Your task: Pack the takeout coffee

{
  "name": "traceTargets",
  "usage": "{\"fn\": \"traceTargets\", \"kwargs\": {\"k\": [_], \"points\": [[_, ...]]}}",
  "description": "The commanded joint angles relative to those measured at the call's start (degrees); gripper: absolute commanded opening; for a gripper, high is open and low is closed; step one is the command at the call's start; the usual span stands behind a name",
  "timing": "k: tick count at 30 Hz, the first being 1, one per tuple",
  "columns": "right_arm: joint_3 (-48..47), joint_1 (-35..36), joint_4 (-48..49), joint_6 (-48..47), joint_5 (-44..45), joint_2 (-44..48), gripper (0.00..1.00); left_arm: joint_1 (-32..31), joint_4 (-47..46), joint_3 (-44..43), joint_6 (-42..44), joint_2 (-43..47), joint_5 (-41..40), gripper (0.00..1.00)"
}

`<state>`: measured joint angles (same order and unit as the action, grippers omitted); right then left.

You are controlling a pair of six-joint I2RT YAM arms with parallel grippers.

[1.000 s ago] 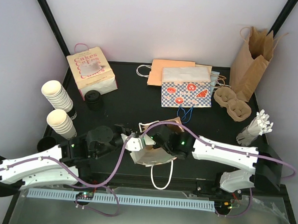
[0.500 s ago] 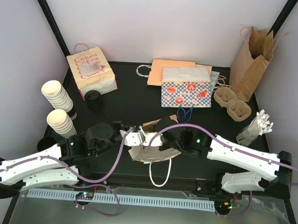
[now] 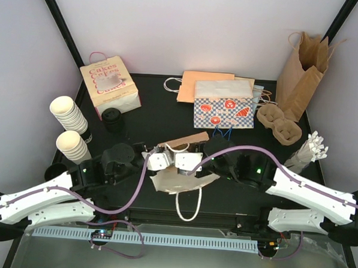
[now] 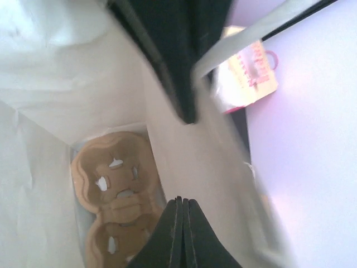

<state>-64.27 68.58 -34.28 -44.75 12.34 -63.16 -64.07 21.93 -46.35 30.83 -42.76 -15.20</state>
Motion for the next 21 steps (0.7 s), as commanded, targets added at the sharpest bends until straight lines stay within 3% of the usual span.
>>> {"fn": "traceTargets", "kwargs": {"k": [1, 9, 16, 21], "points": [[-3.4, -1.4, 7.8, 3.7, -4.0, 3.3, 0.01, 1.7, 1.9, -2.0, -1.1, -0.3, -1.2, 0.02], [-2.8, -7.8, 16.8, 9.7, -8.8, 7.6, 0.01, 5.3, 3.2, -3.6, -3.2, -1.0, 0.8, 0.02], [-0.6, -15.9, 23.1, 21.6, -5.8, 9.4, 0.03, 9.4, 4.2, -6.6, -6.9, -2.3, 2.3, 0.02], [1.6, -20.4, 24.3, 31.2, -0.3, 9.4, 0.20, 13.8, 6.2, -9.3, -11.5, -3.3, 4.2, 0.02]]}}
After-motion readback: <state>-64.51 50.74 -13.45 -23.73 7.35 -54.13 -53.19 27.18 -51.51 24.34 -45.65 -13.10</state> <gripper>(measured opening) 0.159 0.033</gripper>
